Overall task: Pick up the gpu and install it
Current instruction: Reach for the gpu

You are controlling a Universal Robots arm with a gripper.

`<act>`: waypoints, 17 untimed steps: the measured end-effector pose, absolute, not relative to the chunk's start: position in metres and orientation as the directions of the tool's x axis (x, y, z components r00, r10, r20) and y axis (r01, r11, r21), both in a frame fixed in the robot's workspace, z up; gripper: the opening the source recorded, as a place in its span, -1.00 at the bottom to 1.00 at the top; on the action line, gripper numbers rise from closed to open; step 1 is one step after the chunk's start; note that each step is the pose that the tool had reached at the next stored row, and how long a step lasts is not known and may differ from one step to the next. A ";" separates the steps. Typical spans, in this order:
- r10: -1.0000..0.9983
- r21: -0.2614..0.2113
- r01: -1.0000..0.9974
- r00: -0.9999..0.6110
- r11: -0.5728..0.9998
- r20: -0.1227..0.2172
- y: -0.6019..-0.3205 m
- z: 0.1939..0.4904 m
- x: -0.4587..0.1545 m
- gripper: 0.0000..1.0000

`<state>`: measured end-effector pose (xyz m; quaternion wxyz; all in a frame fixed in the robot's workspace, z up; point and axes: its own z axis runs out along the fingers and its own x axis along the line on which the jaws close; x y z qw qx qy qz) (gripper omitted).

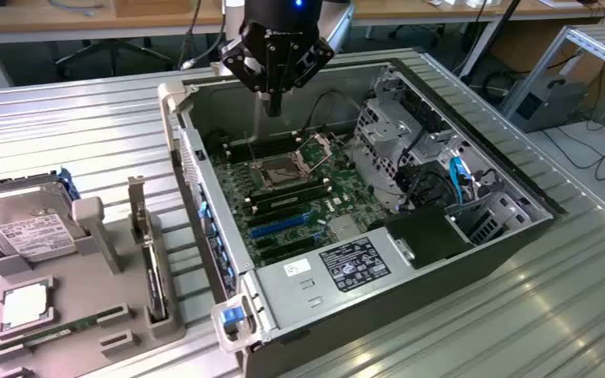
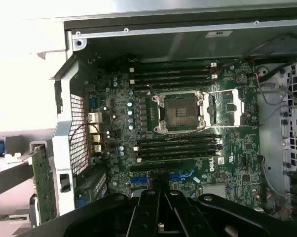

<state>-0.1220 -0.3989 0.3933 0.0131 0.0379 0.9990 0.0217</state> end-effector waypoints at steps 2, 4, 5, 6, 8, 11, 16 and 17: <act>0.076 0.044 0.075 -0.997 0.996 -0.025 -0.399 0.393 -0.122 -0.79; 0.076 0.044 0.075 -0.997 0.996 -0.024 -0.399 0.393 -0.122 -0.79; 0.076 0.044 0.075 -0.997 0.996 -0.024 -0.399 0.393 -0.122 -0.79; 0.076 0.044 0.075 -0.997 0.996 -0.024 -0.399 0.393 -0.122 -0.79; 0.076 0.044 0.075 -0.997 0.996 -0.024 -0.399 0.393 -0.122 -0.79; 0.076 0.044 0.075 -0.997 0.996 -0.025 -0.399 0.393 -0.123 -0.79; 0.076 0.044 0.075 -0.997 0.996 -0.024 -0.399 0.393 -0.128 -0.79; 0.076 0.044 0.075 -0.997 0.996 -0.024 -0.399 0.393 -0.131 -0.79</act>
